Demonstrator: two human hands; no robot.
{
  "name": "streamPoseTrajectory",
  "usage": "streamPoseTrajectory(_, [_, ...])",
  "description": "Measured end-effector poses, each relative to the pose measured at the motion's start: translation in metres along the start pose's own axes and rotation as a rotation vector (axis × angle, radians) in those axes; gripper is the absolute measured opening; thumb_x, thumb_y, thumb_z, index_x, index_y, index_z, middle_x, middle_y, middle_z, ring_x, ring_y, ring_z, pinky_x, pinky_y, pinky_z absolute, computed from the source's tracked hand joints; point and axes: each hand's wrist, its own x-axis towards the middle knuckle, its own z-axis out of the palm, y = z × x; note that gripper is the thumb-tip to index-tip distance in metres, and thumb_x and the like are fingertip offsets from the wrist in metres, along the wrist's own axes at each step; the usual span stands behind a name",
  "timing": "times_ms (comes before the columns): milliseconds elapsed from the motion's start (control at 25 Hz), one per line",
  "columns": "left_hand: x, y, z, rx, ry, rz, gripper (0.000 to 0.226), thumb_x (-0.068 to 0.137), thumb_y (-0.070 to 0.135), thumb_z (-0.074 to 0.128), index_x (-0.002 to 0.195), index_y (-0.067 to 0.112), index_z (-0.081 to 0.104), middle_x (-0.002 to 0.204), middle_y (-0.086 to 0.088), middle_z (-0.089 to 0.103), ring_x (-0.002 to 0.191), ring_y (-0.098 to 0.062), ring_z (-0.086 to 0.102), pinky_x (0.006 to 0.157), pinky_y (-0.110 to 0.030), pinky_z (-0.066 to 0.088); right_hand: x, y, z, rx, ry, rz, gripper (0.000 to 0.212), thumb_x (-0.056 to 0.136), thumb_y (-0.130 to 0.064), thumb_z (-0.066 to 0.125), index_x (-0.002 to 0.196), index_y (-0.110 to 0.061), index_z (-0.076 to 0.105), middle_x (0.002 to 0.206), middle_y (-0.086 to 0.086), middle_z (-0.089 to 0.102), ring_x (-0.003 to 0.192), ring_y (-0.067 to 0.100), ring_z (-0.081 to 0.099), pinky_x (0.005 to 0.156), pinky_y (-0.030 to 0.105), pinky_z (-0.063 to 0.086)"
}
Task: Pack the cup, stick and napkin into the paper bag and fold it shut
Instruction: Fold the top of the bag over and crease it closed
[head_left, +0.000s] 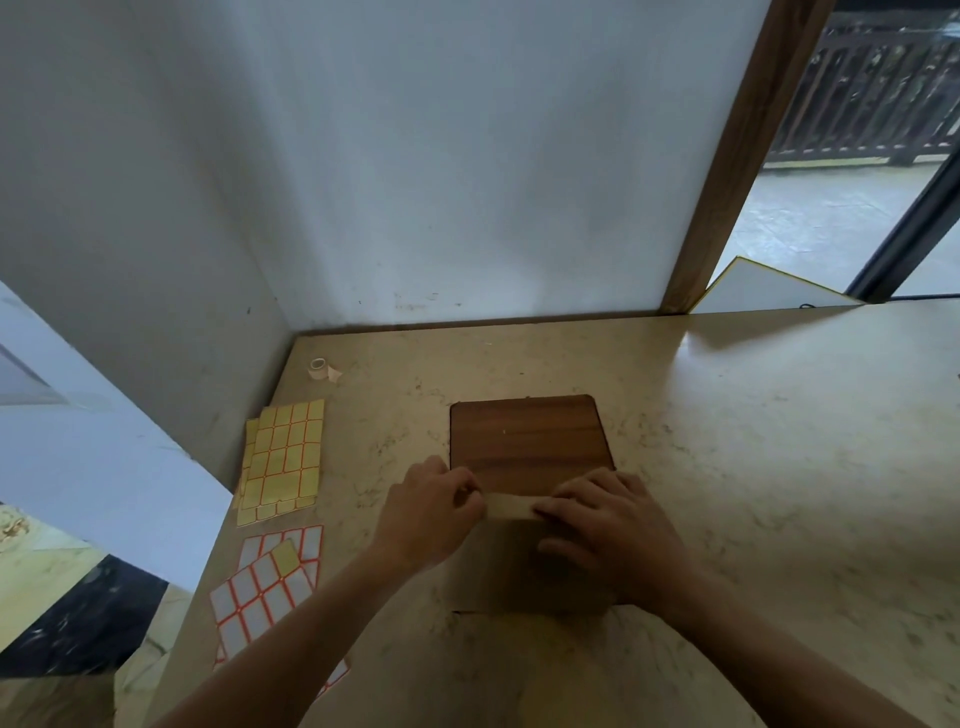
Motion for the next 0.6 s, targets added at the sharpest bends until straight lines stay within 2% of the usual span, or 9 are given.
streamPoseTrajectory(80, [0.0, -0.002, 0.002, 0.088, 0.064, 0.095, 0.034, 0.092, 0.047, 0.037, 0.105, 0.03, 0.064, 0.106, 0.005, 0.049, 0.094, -0.01, 0.043, 0.084, -0.032, 0.042, 0.002, -0.004, 0.003, 0.08, -0.023, 0.038, 0.034, 0.087, -0.05, 0.041, 0.105, -0.035, 0.065, 0.096, -0.014, 0.067, 0.081, 0.012, 0.061, 0.063, 0.027, 0.049])
streamPoseTrajectory(160, [-0.001, 0.0, 0.001, 0.089, 0.105, 0.312, 0.041, 0.093, 0.052, 0.031, 0.106, 0.031, 0.064, 0.111, 0.008, 0.054, 0.096, -0.008, 0.046, 0.086, -0.032, 0.039, 0.005, -0.004, 0.005, 0.122, -0.017, 0.069, 0.032, 0.085, -0.048, 0.04, 0.097, -0.034, 0.067, 0.089, -0.015, 0.066, 0.075, 0.011, 0.059, 0.055, 0.024, 0.047])
streamPoseTrajectory(240, [0.0, 0.005, 0.004, 0.169, 0.054, 0.542, 0.039, 0.094, 0.052, 0.035, 0.108, 0.03, 0.064, 0.107, 0.007, 0.06, 0.094, -0.01, 0.053, 0.086, -0.033, 0.04, 0.008, -0.004, 0.003, 0.125, -0.021, 0.076, 0.032, 0.085, -0.047, 0.04, 0.092, -0.035, 0.068, 0.084, -0.016, 0.066, 0.071, 0.01, 0.058, 0.051, 0.02, 0.042])
streamPoseTrajectory(320, [0.004, 0.01, 0.015, 0.285, 0.081, 0.687, 0.028, 0.093, 0.045, 0.047, 0.104, 0.027, 0.064, 0.098, 0.004, 0.062, 0.087, -0.016, 0.058, 0.08, -0.034, 0.043, 0.009, -0.004, 0.002, 0.13, -0.004, 0.057, 0.032, 0.084, -0.046, 0.04, 0.09, -0.036, 0.07, 0.079, -0.017, 0.066, 0.067, 0.008, 0.057, 0.048, 0.018, 0.037])
streamPoseTrajectory(440, [0.012, 0.015, 0.026, 0.342, 0.148, 0.739, 0.013, 0.085, 0.032, 0.064, 0.095, 0.024, 0.063, 0.089, 0.002, 0.061, 0.077, -0.019, 0.059, 0.071, -0.035, 0.048, 0.01, -0.002, 0.002, 0.143, 0.027, 0.062, 0.034, 0.083, -0.044, 0.04, 0.088, -0.035, 0.072, 0.073, -0.016, 0.065, 0.062, 0.008, 0.055, 0.043, 0.018, 0.036])
streamPoseTrajectory(520, [0.012, 0.013, 0.026, 0.343, 0.18, 0.742, 0.011, 0.085, 0.031, 0.064, 0.093, 0.024, 0.061, 0.086, 0.003, 0.06, 0.074, -0.017, 0.058, 0.067, -0.033, 0.047, 0.009, 0.001, 0.003, 0.156, 0.037, 0.057, 0.034, 0.084, -0.046, 0.04, 0.087, -0.035, 0.072, 0.071, -0.015, 0.064, 0.061, 0.008, 0.055, 0.041, 0.02, 0.04])
streamPoseTrajectory(600, [0.008, 0.006, 0.021, 0.316, 0.198, 0.719, 0.01, 0.089, 0.033, 0.055, 0.093, 0.025, 0.06, 0.086, 0.004, 0.06, 0.073, -0.016, 0.057, 0.066, -0.032, 0.046, 0.008, 0.005, 0.005, 0.167, 0.028, 0.067, 0.03, 0.085, -0.047, 0.043, 0.088, -0.036, 0.071, 0.074, -0.015, 0.065, 0.064, 0.009, 0.056, 0.042, 0.024, 0.045])
